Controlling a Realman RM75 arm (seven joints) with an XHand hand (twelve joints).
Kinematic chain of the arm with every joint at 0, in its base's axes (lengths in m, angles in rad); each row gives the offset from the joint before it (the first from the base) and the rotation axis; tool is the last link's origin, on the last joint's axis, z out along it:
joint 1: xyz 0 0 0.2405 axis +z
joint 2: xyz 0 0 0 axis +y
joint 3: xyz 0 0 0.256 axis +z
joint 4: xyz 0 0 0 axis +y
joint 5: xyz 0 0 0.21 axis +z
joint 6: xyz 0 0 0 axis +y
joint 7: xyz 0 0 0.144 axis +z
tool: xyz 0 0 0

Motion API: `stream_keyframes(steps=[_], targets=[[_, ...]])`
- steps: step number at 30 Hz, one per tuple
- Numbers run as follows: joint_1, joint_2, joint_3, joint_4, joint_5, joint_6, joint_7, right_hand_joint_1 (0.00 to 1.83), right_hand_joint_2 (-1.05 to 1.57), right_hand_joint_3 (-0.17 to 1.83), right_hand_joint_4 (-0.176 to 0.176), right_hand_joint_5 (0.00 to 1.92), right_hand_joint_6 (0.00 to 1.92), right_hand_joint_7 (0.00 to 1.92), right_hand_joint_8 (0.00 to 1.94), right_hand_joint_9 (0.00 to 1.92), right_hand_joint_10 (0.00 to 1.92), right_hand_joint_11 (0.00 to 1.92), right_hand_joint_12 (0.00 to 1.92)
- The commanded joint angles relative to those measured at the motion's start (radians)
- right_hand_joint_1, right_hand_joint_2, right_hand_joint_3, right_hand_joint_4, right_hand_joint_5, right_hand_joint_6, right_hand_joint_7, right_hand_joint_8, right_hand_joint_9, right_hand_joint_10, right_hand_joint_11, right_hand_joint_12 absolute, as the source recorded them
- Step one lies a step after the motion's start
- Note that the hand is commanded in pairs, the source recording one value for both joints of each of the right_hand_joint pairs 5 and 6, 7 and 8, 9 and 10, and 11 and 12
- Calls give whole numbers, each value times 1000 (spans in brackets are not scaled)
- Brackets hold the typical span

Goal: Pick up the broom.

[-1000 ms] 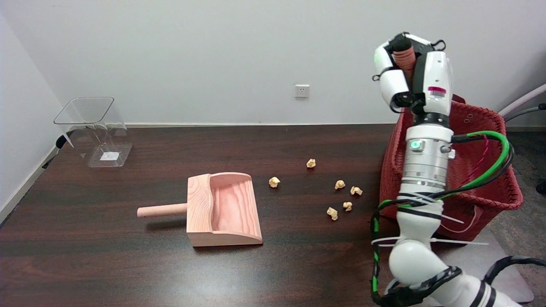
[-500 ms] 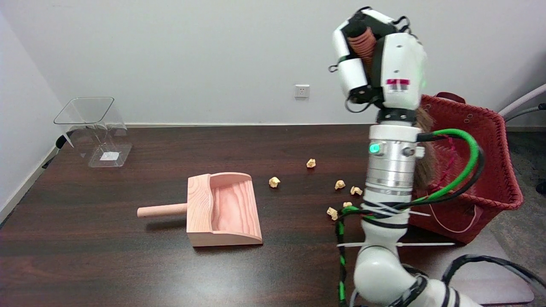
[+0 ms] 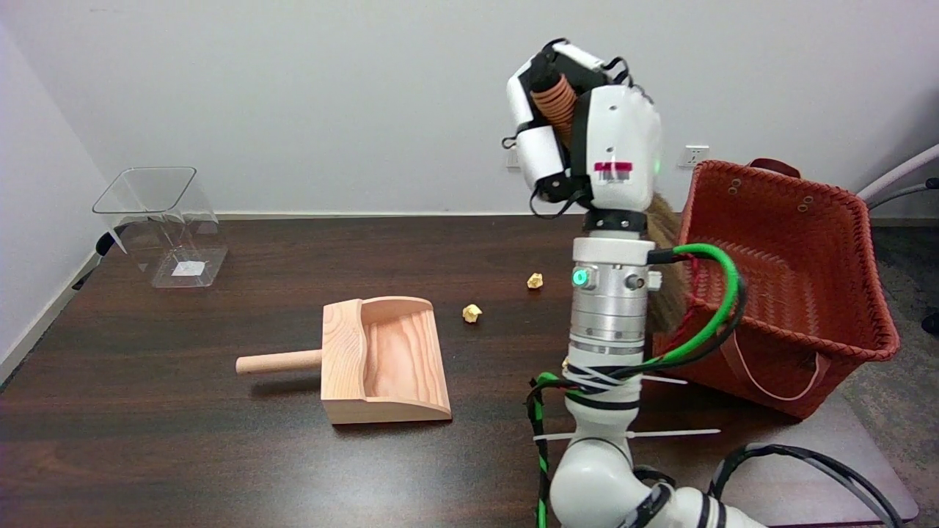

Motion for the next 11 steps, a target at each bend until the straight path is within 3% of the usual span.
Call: stream_keyframes(steps=[1, 11], targets=[[45, -50, 4, -229, 25, 58, 249, 856, 1571, 460, 0, 1920, 1920, 1920, 1920, 1920, 1920, 1920, 1920], [35, 25, 20, -336, 127, 89, 456, 842, 1571, 530, 0, 1920, 1920, 1920, 1920, 1920, 1920, 1920, 1920]])
